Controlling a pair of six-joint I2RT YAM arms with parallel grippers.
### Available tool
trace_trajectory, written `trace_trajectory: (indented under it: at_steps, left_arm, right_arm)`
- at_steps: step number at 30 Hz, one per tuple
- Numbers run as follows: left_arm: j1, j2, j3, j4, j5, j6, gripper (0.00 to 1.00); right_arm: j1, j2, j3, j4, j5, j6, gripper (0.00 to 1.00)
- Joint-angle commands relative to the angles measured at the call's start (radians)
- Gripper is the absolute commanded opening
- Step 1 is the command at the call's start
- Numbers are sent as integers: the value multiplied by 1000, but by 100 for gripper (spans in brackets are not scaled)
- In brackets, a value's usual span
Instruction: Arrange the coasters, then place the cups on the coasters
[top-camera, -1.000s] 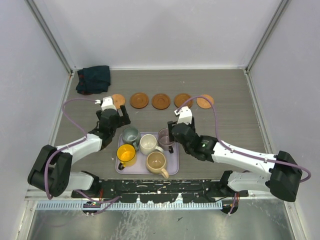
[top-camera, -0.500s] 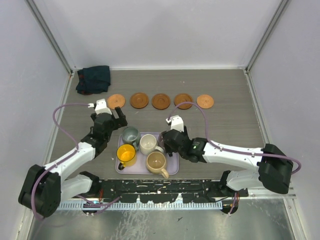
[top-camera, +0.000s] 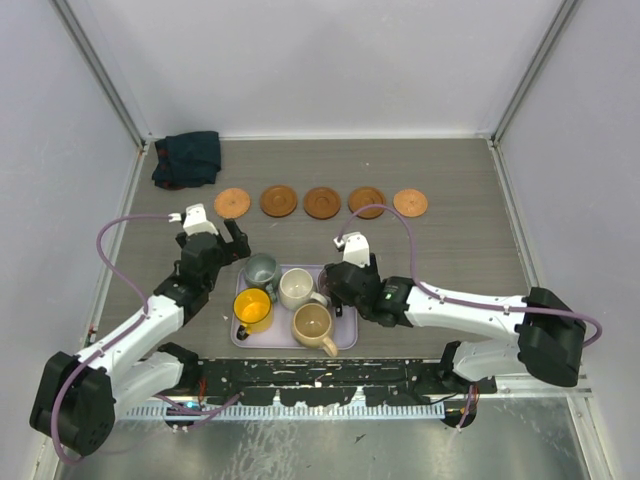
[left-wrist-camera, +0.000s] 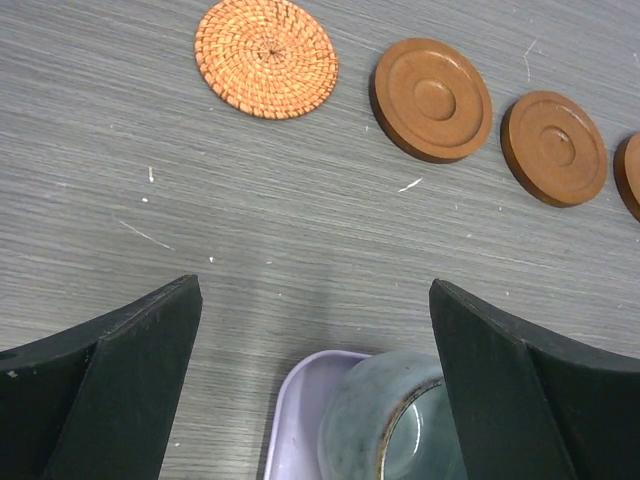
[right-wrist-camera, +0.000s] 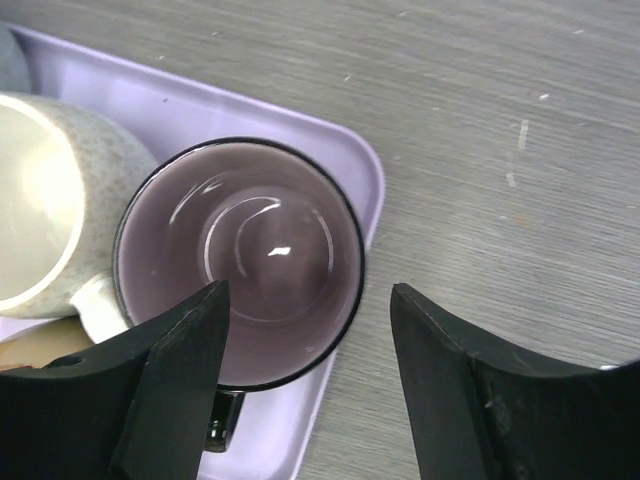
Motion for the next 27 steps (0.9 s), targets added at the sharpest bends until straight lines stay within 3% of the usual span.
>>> trace_trajectory:
  at_steps: [1,6,18,27]
  left_arm:
    - [-5,0,7,11,-10,-12,98]
    - [-5,8,15,13,21,-19,98]
    - [-5,-5,1,14,21,-17,98]
    - [-5,7,-1,4,-7,-4,98]
  right_arm:
    - [7,-73,92,-39,178,18,73]
    - [7,-152,102,-40,192,54,80]
    - [13,-145,13,-12,-49,81,80]
    - [37,-140,-3,-15,-136,80,80]
